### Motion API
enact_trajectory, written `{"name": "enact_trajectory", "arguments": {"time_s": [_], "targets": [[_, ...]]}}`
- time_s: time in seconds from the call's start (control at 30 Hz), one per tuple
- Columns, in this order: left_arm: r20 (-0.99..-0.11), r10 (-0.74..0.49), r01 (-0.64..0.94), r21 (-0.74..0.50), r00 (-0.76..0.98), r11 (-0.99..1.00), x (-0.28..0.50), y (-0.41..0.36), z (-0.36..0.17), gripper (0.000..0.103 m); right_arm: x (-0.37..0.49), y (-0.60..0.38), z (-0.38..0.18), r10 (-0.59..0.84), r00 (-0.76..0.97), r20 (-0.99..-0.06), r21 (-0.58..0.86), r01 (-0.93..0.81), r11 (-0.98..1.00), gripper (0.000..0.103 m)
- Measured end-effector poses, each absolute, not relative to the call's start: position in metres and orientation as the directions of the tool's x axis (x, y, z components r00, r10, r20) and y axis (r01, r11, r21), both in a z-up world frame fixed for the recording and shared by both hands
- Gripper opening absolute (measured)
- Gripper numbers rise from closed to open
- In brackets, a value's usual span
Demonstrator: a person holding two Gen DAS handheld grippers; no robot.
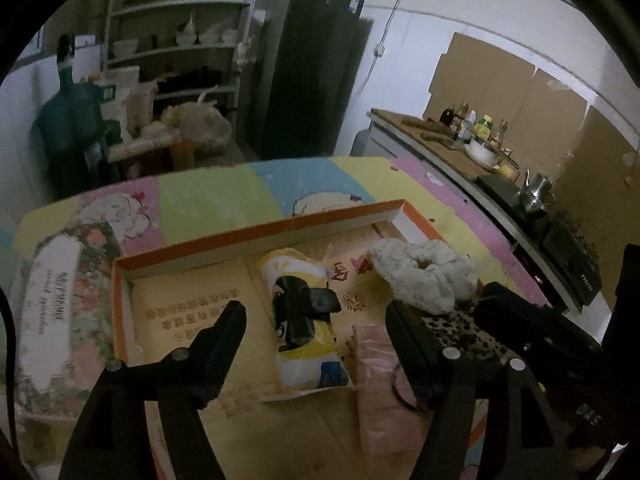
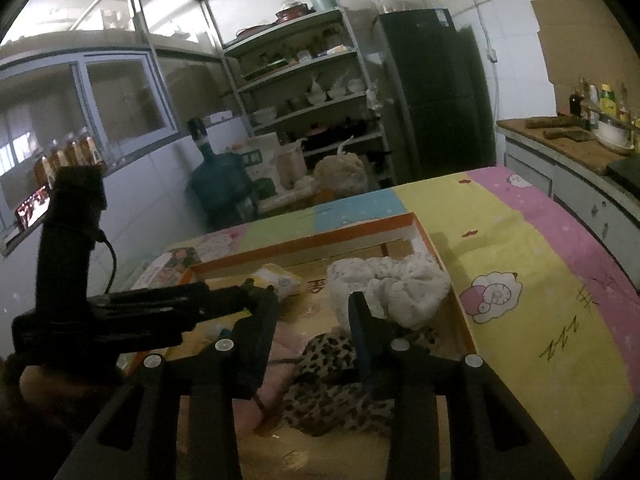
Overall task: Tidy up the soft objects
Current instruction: 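Open the left tool into the box while the right tool releases the floral cloth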
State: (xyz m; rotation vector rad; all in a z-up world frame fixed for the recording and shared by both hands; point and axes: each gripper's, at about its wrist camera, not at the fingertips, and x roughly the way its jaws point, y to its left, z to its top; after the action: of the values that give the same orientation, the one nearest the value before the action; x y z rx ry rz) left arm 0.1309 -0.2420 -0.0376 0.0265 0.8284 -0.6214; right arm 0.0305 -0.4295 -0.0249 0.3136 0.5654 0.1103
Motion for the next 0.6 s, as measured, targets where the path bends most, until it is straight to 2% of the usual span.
{"name": "enact_trajectory", "arguments": {"time_s": [0.1, 0.17, 0.23, 0.6], "targets": [[-0.665, -0.497, 0.526, -0.18, 0.558, 0.831, 0.121, -0.236, -0.028, 0.072, 0.026, -0.426, -0.021, 0.188, 0.843, -0.504, 0.317, -0.022, 0.948, 0.038], [-0.639, -0.487, 0.525, -0.15, 0.595, 0.838, 0.114, -0.231, -0.022, 0.077, 0.022, -0.422, -0.019, 0.187, 0.845, -0.5, 0.312, -0.025, 0.95, 0.039], [-0.617, -0.485, 0.526, -0.132, 0.619, 0.84, 0.108, -0.226, -0.017, 0.086, 0.02, -0.419, -0.017, 0.186, 0.847, -0.499, 0.308, -0.028, 0.951, 0.039], [-0.548, -0.46, 0.515, -0.063, 0.698, 0.855, 0.078, -0.195, 0.006, 0.087, 0.003, -0.388, 0.003, 0.19, 0.857, -0.479, 0.271, -0.062, 0.961, 0.041]]}}
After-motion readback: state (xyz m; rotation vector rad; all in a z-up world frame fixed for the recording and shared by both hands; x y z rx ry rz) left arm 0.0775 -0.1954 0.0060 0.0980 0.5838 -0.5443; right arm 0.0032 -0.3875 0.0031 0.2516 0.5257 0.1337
